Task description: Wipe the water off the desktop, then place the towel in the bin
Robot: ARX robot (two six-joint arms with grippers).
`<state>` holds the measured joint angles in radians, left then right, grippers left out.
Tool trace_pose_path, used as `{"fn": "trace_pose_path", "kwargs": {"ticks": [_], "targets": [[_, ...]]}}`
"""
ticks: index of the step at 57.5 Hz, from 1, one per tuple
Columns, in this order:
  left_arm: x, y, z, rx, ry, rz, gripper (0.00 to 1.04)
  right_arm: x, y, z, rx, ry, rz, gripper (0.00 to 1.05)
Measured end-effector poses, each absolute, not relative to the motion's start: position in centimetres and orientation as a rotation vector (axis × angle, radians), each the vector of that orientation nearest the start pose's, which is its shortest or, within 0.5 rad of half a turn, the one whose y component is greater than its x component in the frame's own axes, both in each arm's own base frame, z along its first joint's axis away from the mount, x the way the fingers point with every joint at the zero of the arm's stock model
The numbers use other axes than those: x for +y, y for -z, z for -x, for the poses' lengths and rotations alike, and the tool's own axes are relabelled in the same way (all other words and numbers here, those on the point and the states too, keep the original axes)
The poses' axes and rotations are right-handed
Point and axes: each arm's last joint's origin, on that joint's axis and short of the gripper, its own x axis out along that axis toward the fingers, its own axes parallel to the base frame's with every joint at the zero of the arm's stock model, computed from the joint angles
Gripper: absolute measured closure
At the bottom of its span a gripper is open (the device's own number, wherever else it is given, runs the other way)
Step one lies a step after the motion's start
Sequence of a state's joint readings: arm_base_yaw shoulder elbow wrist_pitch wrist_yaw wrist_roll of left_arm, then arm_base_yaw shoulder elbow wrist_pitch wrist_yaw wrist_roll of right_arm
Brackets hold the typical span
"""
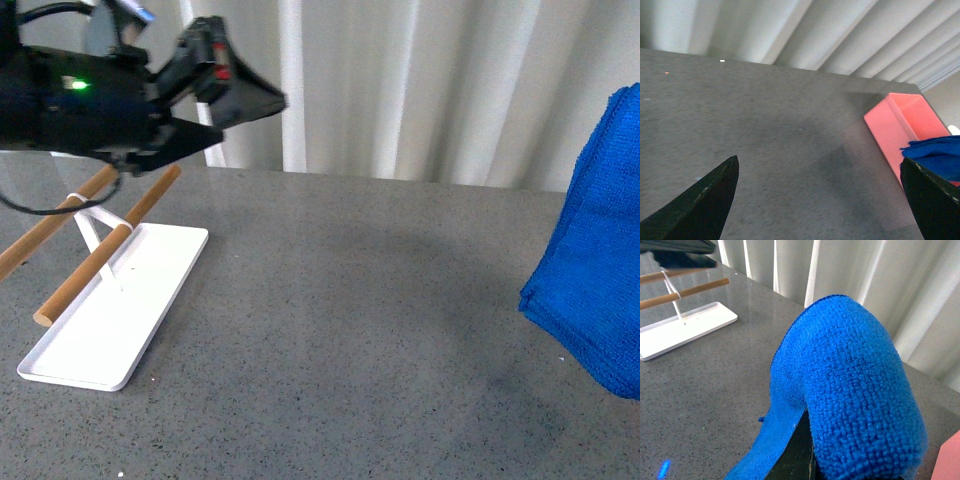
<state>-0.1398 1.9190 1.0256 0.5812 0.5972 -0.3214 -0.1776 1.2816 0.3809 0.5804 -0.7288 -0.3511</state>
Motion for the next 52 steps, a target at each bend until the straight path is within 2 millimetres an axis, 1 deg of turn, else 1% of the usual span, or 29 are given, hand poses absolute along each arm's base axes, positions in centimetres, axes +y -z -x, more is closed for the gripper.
{"fn": "trace_pose_path", "kwargs": {"ticks": [3, 4, 6, 9, 12, 15, 17, 21, 27, 35, 40, 46, 48, 50, 51, 52], "targets": [[-4.8, -16.7, -38.9, 0.425, 0.654, 0.358, 0.07, -2.1, -17.2, -23.0, 0.192, -0.583, 0.2, 1.01], [-4.4, -16.6, -38.8, 0.427, 0.65, 0.356, 0.07, -2.1, -17.2, -23.0, 0.189, -0.584, 0.201, 1.01], [-2.9, -16.3, -38.3, 0.437, 0.636, 0.345, 0.07, -2.1, -17.3, -23.1, 0.183, -0.582, 0.2, 1.01], [-1.7, -15.9, -37.7, 0.455, 0.628, 0.343, 0.07, -2.1, -17.4, -23.1, 0.177, -0.582, 0.194, 1.01], [-0.1, -15.2, -36.5, 0.487, 0.614, 0.334, 0.07, -2.0, -17.3, -23.1, 0.176, -0.582, 0.193, 1.01], [0.7, -14.9, -35.6, 0.502, 0.611, 0.332, 0.07, -2.0, -17.3, -23.2, 0.178, -0.574, 0.193, 1.01], [1.4, -14.7, -34.5, 0.511, 0.621, 0.333, 0.07, -1.9, -17.2, -23.3, 0.181, -0.574, 0.192, 1.01], [2.0, -14.7, -32.7, 0.51, 0.641, 0.326, 0.07, -2.0, -16.9, -23.4, 0.192, -0.562, 0.19, 1.01], [2.3, -15.8, -29.1, 0.463, 0.703, 0.3, 0.07, -2.0, -16.8, -23.5, 0.202, -0.545, 0.19, 1.01], [2.8, -17.0, -25.7, 0.419, 0.737, 0.283, 0.07, -2.0, -16.6, -23.4, 0.227, -0.522, 0.19, 1.01], [3.5, -17.4, -24.1, 0.403, 0.743, 0.276, 0.07, -2.0, -16.4, -23.5, 0.24, -0.508, 0.191, 1.01], [4.5, -18.0, -23.0, 0.384, 0.73, 0.271, 0.07, -2.1, -16.2, -23.5, 0.248, -0.504, 0.191, 1.01], [4.5, -17.7, -22.9, 0.366, 0.654, 0.235, 0.1, -2.1, -16.1, -23.5, 0.252, -0.503, 0.191, 1.01], [4.5, -17.4, -22.5, 0.283, 0.462, 0.134, 0.17, -2.2, -16.0, -23.6, 0.258, -0.496, 0.192, 1.01], [4.6, -17.3, -22.3, 0.26, 0.415, 0.116, 0.19, -2.2, -16.0, -23.6, 0.259, -0.493, 0.194, 1.01], [4.7, -17.1, -21.9, 0.219, 0.326, 0.085, 0.22, -2.2, -16.0, -23.6, 0.262, -0.491, 0.194, 1.01]]}}
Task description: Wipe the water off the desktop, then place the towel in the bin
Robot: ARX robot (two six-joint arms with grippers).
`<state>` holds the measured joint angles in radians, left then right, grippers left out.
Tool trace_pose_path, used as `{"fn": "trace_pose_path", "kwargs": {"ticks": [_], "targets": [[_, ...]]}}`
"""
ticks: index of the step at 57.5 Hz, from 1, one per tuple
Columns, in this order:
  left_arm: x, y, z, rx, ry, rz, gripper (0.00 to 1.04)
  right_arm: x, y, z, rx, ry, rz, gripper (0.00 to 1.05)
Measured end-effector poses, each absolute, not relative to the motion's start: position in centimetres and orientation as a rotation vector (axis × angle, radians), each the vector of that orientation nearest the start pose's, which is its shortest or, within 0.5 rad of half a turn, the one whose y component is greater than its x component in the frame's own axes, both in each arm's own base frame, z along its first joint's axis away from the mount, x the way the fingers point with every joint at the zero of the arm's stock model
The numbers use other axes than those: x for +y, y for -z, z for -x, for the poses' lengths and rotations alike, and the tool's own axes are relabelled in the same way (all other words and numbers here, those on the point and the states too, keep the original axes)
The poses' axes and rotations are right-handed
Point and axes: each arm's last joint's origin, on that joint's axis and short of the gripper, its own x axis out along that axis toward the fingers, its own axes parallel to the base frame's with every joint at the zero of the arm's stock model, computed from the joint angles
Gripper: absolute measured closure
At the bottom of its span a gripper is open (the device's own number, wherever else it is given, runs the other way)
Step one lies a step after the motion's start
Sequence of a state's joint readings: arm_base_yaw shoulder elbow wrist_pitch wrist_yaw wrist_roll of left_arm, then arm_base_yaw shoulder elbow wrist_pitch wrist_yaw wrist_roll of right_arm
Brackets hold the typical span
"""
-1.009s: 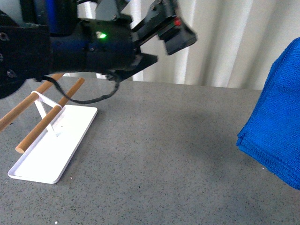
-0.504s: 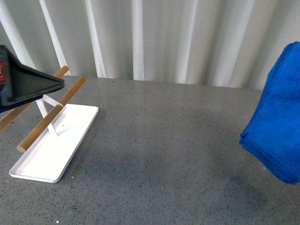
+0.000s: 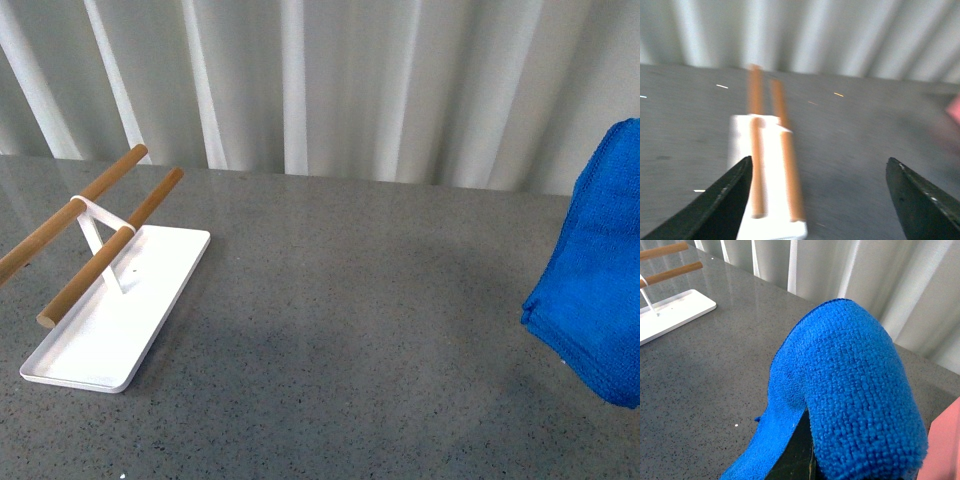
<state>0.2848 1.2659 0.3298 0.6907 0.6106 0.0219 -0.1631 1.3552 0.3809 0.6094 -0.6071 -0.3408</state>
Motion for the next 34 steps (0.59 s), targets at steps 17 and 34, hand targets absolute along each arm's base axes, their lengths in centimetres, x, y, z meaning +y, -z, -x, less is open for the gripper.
{"fn": "trace_pose_path", "kwargs": {"ticks": [17, 34], "targets": [[3.1, -17.2, -17.2, 0.018, -0.003, 0.005, 0.8, -2.2, -16.0, -24.0, 0.287, -0.439, 0.206, 1.01], [1.3, -16.5, -14.6, 0.008, -0.004, 0.004, 1.01, -1.2, -17.2, -24.9, 0.352, -0.367, 0.233, 1.01]]}}
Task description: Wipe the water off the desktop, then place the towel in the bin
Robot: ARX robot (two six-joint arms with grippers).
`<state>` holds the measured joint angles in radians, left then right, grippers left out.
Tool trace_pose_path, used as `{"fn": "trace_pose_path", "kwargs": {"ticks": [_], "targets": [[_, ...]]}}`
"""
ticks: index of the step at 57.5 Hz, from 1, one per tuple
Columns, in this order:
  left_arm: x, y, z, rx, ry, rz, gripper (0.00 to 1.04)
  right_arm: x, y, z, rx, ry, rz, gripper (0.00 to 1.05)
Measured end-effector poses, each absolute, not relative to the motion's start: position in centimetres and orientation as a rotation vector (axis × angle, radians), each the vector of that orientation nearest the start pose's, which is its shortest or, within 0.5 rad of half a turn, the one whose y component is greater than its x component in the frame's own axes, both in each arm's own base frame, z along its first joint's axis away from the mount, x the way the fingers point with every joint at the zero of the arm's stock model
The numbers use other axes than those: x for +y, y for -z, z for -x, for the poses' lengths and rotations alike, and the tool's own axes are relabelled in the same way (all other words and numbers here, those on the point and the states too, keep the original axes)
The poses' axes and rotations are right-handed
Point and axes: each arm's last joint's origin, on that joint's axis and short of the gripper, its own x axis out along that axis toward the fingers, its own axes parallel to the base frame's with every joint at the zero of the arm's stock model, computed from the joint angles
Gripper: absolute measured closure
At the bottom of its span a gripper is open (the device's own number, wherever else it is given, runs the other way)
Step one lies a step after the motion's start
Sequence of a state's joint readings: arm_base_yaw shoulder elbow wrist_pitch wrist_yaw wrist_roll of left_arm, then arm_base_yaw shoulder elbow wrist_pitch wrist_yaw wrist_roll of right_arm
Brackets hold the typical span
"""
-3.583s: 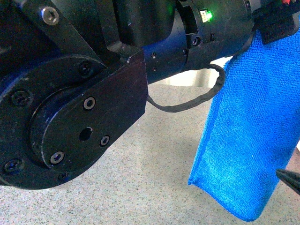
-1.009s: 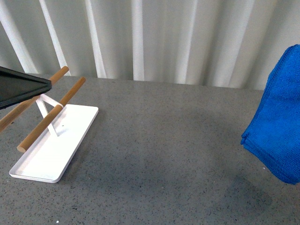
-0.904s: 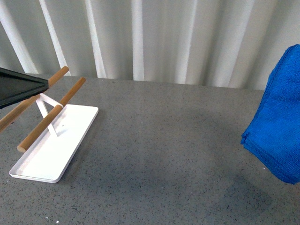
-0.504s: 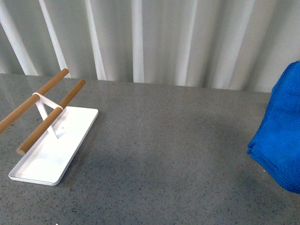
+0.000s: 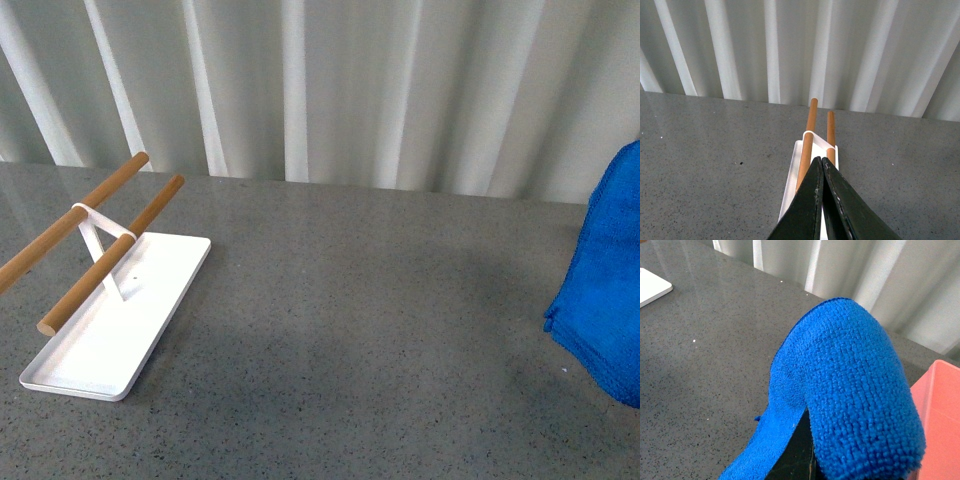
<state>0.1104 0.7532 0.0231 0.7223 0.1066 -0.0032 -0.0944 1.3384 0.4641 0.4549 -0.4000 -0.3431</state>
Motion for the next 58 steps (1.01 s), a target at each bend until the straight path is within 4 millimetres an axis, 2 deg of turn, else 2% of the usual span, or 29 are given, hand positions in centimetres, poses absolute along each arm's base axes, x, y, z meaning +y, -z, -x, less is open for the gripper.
{"fn": "trace_pose_path", "kwargs": {"ticks": [11, 22, 35, 46, 58], "targets": [[0.1, -17.0, -13.7, -0.011, -0.005, 0.003, 1.01, -0.3, -18.4, -25.5, 0.391, -0.352, 0.254, 1.01], [0.0, -17.3, -12.9, -0.019, 0.002, 0.003, 1.01, 0.4, -19.0, -26.1, 0.478, -0.334, 0.353, 1.01], [0.0, -17.4, -12.1, -0.025, 0.002, 0.003, 1.01, 0.5, -20.1, -26.7, 0.517, -0.328, 0.351, 1.01], [0.0, -17.4, -11.5, -0.026, 0.002, 0.003, 1.01, 0.2, -19.6, -27.6, 0.602, -0.29, 0.291, 1.01], [0.0, -17.4, -11.1, -0.026, 0.001, 0.003, 1.01, 0.0, -18.2, -29.7, 0.696, -0.183, 0.196, 1.01]]}}
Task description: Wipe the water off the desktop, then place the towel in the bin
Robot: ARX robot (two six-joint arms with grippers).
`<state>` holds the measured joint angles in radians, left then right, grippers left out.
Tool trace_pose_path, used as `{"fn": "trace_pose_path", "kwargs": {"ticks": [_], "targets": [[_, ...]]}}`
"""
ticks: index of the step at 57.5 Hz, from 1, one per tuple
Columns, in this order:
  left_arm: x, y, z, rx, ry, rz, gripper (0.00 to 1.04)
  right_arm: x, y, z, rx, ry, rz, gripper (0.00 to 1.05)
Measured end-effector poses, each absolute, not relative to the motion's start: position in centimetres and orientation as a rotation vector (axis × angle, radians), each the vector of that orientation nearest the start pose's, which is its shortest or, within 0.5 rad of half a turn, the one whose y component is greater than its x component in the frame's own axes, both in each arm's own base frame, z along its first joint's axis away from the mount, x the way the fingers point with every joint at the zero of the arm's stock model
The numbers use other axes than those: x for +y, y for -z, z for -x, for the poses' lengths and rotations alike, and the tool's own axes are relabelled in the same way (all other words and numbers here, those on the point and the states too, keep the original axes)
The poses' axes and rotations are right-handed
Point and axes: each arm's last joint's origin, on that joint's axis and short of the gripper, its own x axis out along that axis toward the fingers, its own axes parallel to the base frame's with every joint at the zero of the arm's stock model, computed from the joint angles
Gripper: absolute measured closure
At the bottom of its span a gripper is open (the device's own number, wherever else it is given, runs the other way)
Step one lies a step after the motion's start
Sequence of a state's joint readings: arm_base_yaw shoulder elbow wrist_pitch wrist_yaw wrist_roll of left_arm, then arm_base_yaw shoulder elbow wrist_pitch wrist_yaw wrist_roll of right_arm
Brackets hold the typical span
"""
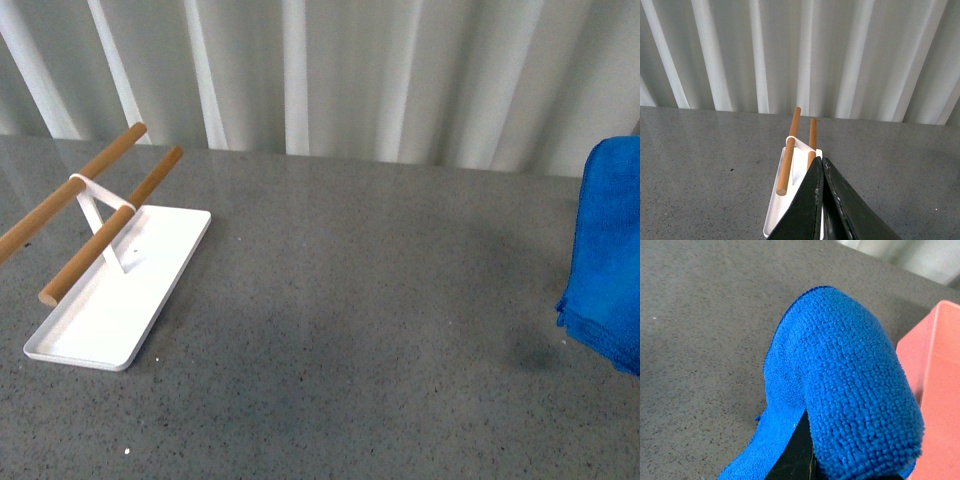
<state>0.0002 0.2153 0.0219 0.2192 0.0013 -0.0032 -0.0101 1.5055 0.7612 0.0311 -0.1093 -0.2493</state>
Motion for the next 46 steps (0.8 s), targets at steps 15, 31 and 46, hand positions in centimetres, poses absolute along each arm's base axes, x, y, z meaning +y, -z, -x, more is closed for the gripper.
{"fn": "trace_pose_path", "kwargs": {"ticks": [15, 31, 46], "targets": [[0.0, -16.9, -10.1, 0.009, 0.002, 0.003, 1.01, 0.9, -16.2, -32.7, 0.766, -0.145, 0.141, 1.01], [0.0, -17.1, -9.7, -0.02, 0.001, 0.003, 1.01, 1.8, -15.2, -34.5, 0.788, -0.116, 0.096, 1.01], [0.0, -17.1, -9.7, -0.02, 0.001, 0.004, 0.85, 2.4, -11.3, -35.8, 0.888, -0.061, 0.017, 1.01]]}}
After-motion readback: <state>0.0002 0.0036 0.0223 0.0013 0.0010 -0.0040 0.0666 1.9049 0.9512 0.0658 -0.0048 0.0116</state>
